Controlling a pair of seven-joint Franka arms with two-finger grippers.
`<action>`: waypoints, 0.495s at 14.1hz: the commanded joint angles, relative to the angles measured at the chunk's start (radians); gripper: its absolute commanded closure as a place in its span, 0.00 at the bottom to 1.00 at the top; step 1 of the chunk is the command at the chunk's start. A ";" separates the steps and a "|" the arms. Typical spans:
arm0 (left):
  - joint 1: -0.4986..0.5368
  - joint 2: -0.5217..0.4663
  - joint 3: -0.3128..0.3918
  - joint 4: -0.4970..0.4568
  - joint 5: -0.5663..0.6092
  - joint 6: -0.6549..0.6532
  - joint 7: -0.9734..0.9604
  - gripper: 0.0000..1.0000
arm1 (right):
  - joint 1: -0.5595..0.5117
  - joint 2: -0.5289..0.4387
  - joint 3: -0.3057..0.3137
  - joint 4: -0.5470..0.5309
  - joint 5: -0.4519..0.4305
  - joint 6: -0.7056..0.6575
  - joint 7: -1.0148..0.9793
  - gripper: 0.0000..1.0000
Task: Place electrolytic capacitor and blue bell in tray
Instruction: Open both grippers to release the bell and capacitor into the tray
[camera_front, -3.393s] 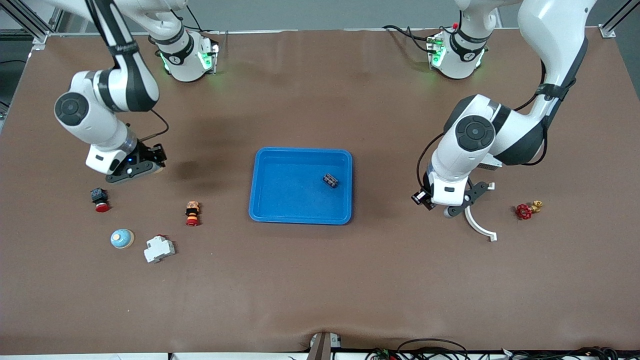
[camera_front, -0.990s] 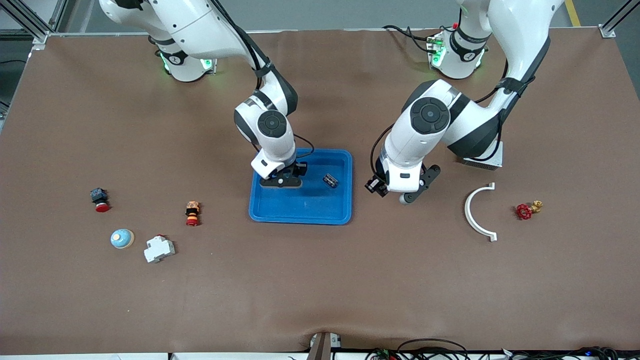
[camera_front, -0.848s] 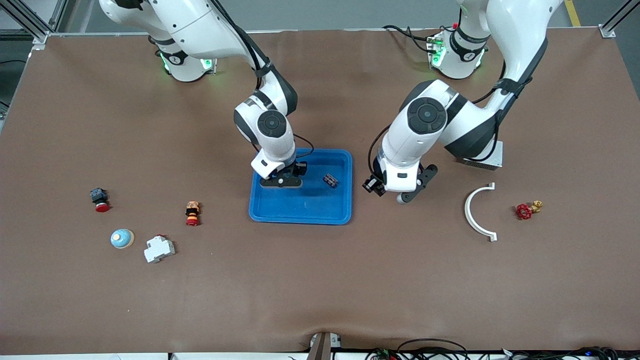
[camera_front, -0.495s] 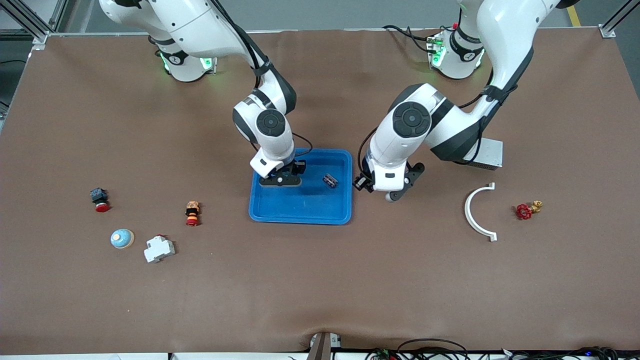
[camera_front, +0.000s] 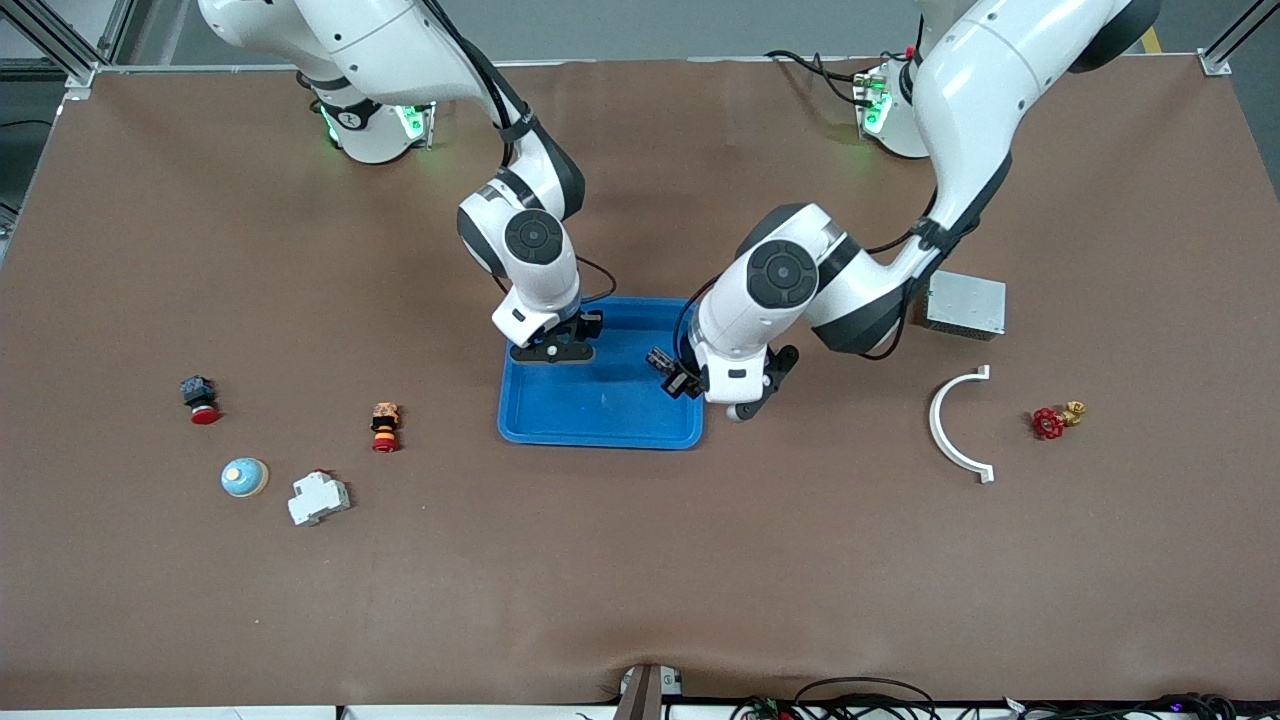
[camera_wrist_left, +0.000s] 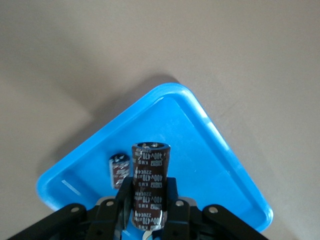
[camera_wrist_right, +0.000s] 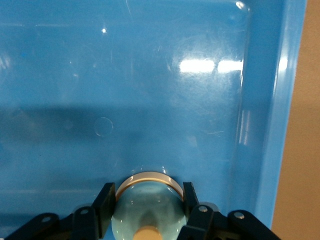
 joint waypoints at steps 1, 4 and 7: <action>-0.096 0.047 0.095 0.038 -0.005 0.054 -0.034 1.00 | -0.008 -0.029 0.004 -0.022 -0.012 -0.003 0.007 0.39; -0.134 0.086 0.132 0.038 -0.007 0.090 -0.039 1.00 | -0.008 -0.052 0.004 -0.015 -0.012 -0.027 0.008 0.00; -0.141 0.115 0.132 0.038 -0.007 0.134 -0.039 1.00 | -0.014 -0.153 0.004 0.053 -0.007 -0.235 -0.007 0.00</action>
